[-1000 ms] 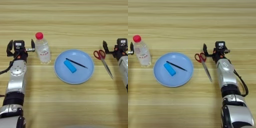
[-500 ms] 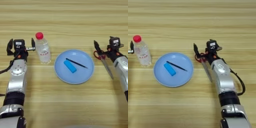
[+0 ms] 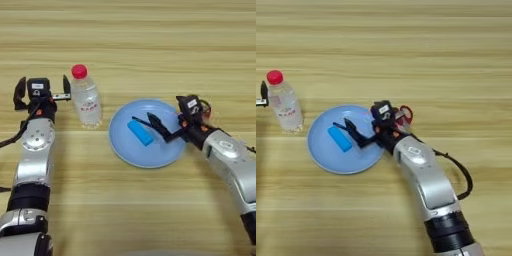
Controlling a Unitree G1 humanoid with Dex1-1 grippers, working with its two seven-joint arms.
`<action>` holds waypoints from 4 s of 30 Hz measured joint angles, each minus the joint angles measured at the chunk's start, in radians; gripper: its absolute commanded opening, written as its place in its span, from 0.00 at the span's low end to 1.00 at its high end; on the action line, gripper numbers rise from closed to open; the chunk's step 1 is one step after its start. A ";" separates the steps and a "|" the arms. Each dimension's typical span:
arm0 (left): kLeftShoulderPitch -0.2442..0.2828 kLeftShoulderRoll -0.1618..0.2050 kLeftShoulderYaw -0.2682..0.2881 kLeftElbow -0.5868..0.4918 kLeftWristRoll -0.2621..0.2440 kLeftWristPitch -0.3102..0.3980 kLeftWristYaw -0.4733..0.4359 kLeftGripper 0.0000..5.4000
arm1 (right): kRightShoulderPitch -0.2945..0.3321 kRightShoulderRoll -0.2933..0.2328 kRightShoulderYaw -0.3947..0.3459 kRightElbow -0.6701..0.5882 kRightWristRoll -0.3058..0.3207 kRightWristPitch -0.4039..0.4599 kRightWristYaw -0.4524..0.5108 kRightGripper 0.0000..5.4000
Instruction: Move the objects on the table
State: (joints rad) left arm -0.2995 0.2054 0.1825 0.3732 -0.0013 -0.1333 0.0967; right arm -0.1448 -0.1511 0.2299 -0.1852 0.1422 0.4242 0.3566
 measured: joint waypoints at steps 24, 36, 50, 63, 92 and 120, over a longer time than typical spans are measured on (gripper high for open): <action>0.001 -0.017 -0.003 -0.023 0.001 0.008 0.008 1.00 | 0.056 -0.005 0.114 -0.081 0.038 0.254 0.044 1.00; 0.006 -0.019 -0.004 -0.029 0.005 0.009 0.010 1.00 | 0.046 0.015 0.093 -0.059 0.077 0.303 0.047 1.00; 0.010 -0.026 -0.003 -0.037 0.018 0.009 0.032 1.00 | 0.024 0.023 0.095 0.012 0.064 0.246 0.046 1.00; 0.022 -0.024 -0.006 -0.056 0.068 0.062 0.060 1.00 | 0.017 0.023 0.103 0.036 0.051 0.219 0.048 1.00; 0.041 -0.026 0.001 -0.077 0.073 0.098 0.062 1.00 | -0.013 0.020 0.148 0.139 -0.037 0.110 0.065 0.71; 0.041 -0.028 0.007 -0.078 0.073 0.098 0.062 1.00 | -0.009 0.012 0.163 0.140 -0.076 0.090 0.076 0.26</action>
State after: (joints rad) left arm -0.2589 0.1778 0.1894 0.2953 0.0713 -0.0354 0.1587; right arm -0.1535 -0.1395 0.3925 -0.0449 0.0663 0.5140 0.4328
